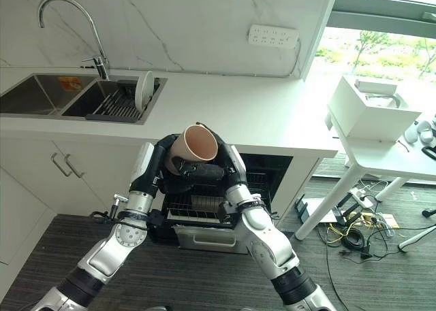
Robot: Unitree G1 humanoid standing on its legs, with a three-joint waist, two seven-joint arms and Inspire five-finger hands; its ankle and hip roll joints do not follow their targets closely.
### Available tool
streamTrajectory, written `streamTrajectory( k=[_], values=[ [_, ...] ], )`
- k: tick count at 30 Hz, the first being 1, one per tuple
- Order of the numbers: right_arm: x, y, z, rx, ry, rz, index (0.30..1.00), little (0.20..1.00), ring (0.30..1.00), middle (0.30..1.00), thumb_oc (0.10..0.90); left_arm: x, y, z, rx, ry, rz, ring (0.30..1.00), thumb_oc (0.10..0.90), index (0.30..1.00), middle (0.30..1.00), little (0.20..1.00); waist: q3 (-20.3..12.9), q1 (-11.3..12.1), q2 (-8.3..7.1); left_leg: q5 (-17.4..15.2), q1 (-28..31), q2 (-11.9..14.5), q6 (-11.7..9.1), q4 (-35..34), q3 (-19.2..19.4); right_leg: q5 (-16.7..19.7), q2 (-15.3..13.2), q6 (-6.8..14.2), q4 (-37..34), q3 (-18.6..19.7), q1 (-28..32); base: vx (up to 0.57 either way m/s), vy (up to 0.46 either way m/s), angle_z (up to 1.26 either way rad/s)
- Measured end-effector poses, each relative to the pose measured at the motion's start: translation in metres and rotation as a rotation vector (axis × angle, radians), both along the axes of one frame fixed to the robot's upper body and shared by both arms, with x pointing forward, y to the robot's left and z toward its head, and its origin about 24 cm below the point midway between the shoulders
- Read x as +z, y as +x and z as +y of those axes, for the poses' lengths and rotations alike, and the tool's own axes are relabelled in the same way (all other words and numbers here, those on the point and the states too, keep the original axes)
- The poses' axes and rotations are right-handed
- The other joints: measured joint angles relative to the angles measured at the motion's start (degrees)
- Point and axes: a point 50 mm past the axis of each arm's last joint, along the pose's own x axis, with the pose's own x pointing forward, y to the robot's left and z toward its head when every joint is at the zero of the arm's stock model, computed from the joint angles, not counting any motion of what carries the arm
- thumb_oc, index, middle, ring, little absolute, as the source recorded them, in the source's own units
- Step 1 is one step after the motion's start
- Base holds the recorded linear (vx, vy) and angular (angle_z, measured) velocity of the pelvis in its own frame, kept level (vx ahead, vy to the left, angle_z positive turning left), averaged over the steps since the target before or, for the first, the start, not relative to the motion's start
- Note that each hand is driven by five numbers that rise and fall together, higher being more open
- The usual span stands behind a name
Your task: Place the dishes in the dishwasher.
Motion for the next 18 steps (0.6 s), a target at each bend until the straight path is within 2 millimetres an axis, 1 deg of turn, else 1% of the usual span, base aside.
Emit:
streamTrajectory(
  k=[3, 8, 9, 13, 15, 18],
  values=[
    [0.000, 0.000, 0.000, -0.015, 0.007, 0.005, 0.300, 0.300, 0.300, 0.300, 0.400, -0.001, 0.001, -0.001, -0.002, 0.003, 0.010, 0.300, 0.400, 0.300, 0.300, 0.300, 0.01, -0.09, 0.01, 0.05, 0.04, 0.00, -0.02, -0.23, 0.00, -0.01, 0.00, 0.00, -0.13, -0.03, 0.00, 0.00, 0.000, 0.00],
    [0.001, -0.001, 0.001, -0.050, 0.043, -0.007, 0.300, 0.300, 0.300, 0.300, 0.400, 0.007, 0.005, -0.003, -0.021, 0.012, -0.003, 0.300, 0.400, 0.300, 0.300, 0.300, 0.07, -0.06, 0.10, 0.22, 0.12, -0.04, -0.01, -0.77, 0.11, 0.00, 0.02, 0.01, -0.52, -0.13, -0.01, 0.00, 0.000, 0.00],
    [0.001, -0.001, 0.002, -0.057, 0.046, -0.008, 0.300, 0.300, 0.300, 0.300, 0.400, 0.008, 0.006, -0.003, -0.029, -0.002, 0.006, 0.900, 0.800, 0.900, 0.900, 0.900, 0.07, -0.07, 0.10, 0.22, 0.14, -0.04, -0.01, -0.80, 0.14, 0.00, 0.02, 0.01, -0.54, -0.14, -0.01, 0.00, 0.000, 0.00],
    [-0.001, -0.001, 0.000, -0.087, 0.048, -0.008, 0.300, 0.300, 0.300, 0.300, 0.400, 0.007, 0.007, -0.004, -0.057, -0.038, 0.045, 0.900, 0.800, 0.900, 0.900, 0.900, 0.13, -0.17, 0.26, 0.25, 0.23, -0.04, -0.05, -0.82, 0.23, 0.01, 0.02, 0.02, -0.60, -0.09, 0.02, 0.00, 0.000, 0.00],
    [-0.002, -0.001, -0.004, -0.101, 0.041, -0.009, 0.300, 0.300, 0.300, 0.300, 0.400, 0.005, 0.006, -0.005, -0.076, -0.030, 0.058, 0.900, 0.800, 0.900, 0.900, 0.900, 0.23, -0.15, 0.42, 0.24, 0.34, -0.04, -0.04, -0.90, 0.28, 0.01, 0.04, 0.02, -0.64, -0.06, 0.08, 0.00, 0.000, 0.00],
    [-0.001, 0.000, -0.012, -0.132, 0.042, -0.026, 0.300, 0.300, 0.300, 0.300, 0.400, -0.002, 0.001, -0.005, -0.104, -0.067, 0.084, 0.900, 0.800, 0.900, 0.900, 0.900, 0.44, -0.19, 0.77, 0.25, 0.86, -0.05, -0.05, -1.27, 0.52, 0.01, 0.09, 0.01, -0.65, 0.26, 0.21, 0.03, 0.000, -0.05]
  ],
)
